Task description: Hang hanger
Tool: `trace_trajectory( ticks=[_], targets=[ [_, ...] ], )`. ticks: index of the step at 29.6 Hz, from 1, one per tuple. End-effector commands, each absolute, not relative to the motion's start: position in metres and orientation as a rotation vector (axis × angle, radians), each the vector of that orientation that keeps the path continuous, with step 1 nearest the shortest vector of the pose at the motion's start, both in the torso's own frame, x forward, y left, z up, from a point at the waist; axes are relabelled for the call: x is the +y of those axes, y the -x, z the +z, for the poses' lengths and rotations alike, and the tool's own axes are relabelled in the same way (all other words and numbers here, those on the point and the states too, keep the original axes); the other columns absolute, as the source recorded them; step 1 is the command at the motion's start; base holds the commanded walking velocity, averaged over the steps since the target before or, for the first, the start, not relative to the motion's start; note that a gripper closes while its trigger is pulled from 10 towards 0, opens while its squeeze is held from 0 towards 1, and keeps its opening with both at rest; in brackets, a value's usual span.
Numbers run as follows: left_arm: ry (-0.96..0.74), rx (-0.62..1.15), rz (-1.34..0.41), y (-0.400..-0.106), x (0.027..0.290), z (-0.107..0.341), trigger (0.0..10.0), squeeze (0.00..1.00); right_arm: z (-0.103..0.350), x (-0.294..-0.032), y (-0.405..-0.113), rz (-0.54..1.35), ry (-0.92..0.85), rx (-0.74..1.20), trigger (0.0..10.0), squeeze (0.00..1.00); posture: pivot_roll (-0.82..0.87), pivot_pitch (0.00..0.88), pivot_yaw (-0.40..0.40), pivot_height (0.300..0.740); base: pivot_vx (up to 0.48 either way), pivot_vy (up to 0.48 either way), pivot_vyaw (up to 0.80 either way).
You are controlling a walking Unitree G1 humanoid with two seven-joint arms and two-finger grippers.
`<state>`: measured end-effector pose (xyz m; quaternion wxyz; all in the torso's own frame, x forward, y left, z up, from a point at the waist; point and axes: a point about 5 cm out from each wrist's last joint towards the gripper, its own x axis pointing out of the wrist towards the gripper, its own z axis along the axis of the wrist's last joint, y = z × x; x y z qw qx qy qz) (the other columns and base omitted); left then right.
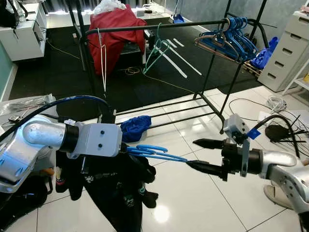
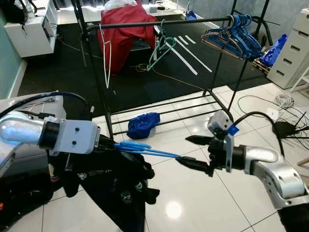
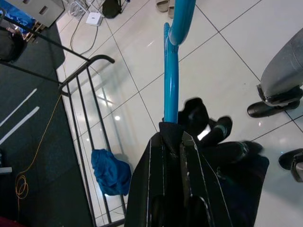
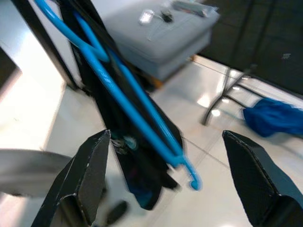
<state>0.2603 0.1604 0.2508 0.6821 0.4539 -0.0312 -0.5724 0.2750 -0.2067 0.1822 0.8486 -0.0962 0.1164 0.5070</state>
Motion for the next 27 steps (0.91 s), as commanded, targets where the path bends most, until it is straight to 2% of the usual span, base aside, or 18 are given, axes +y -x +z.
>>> trace_trajectory(
  ticks=[1,5,9,16,19,23,27],
  targets=[
    [-1.029,-0.095,-1.316,-0.257,0.153,0.253,10.0,0.0,0.182,-0.205,-0.276,1.066,0.247,0.245,10.0,0.0,-0.08,0.048,-0.018,0.74,0.0,0.0,0.0],
    [-1.019,-0.115,-1.326,-0.258,0.148,0.255,10.0,0.0,0.184,-0.184,-0.29,1.03,0.479,0.183,10.0,0.0,-0.09,0.05,-0.015,0.74,0.0,0.0,0.0],
    [-1.015,-0.122,-1.329,-0.258,0.146,0.255,10.0,0.0,0.182,-0.172,-0.292,1.052,0.527,0.165,10.0,0.0,-0.09,0.05,-0.015,0.74,0.0,0.0,0.0],
    [-1.012,-0.127,-1.332,-0.258,0.145,0.256,10.0,0.0,0.171,-0.143,-0.283,1.199,0.506,0.168,10.0,0.0,-0.08,0.047,-0.014,0.74,0.0,0.0,0.0],
    [-1.013,-0.132,-1.329,-0.258,0.143,0.257,10.0,0.0,0.174,-0.123,-0.266,1.369,0.383,0.169,10.0,0.0,-0.07,0.047,-0.013,0.74,0.0,0.0,0.0],
    [-1.013,-0.134,-1.328,-0.259,0.143,0.258,10.0,0.0,0.18,-0.119,-0.263,1.403,0.346,0.148,10.0,0.0,-0.07,0.047,-0.013,0.74,0.0,0.0,0.0],
    [-1.014,-0.133,-1.326,-0.259,0.144,0.258,10.0,0.0,0.2,-0.146,-0.287,1.168,0.38,0.049,10.0,0.0,-0.07,0.045,-0.014,0.74,0.0,0.0,0.0]
  ],
)
